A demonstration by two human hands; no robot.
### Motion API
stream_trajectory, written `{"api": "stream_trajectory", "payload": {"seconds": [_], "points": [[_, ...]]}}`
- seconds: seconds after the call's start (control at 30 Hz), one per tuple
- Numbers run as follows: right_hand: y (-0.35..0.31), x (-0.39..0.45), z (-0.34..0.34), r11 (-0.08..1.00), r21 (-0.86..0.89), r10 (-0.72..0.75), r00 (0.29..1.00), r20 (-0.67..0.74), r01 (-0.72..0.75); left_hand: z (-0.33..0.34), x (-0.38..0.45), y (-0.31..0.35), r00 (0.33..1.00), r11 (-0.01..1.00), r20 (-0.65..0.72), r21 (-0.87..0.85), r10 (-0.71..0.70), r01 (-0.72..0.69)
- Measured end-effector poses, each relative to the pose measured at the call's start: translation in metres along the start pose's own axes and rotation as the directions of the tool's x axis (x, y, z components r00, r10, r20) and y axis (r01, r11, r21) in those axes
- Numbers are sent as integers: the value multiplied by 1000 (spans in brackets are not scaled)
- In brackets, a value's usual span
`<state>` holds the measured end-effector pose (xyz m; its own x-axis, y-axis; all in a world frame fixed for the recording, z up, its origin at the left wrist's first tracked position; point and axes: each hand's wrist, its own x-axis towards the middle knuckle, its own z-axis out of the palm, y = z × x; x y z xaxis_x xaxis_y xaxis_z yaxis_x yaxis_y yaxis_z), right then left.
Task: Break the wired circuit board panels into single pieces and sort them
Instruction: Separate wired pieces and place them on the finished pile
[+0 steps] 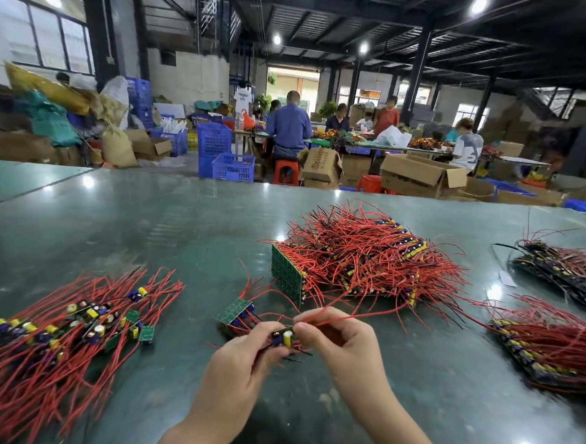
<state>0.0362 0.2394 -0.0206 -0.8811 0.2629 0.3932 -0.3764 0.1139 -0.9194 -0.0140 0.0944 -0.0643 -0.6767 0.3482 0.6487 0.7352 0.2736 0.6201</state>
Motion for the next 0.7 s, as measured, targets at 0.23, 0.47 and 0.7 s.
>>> {"api": "stream_trajectory", "payload": {"seconds": [0.23,0.47,0.7], "points": [[1,3,-2,992,67,110,994,-4,-109,-6,4,4,978,912,-35,369,207,-180],[1,4,-6,987,48,154,988,14,-154,-8,4,3,970,873,-6,438,244,-217],[2,4,-2,976,139,171,985,-25,-166,-7,4,2,951,853,-93,473,296,-220]]}}
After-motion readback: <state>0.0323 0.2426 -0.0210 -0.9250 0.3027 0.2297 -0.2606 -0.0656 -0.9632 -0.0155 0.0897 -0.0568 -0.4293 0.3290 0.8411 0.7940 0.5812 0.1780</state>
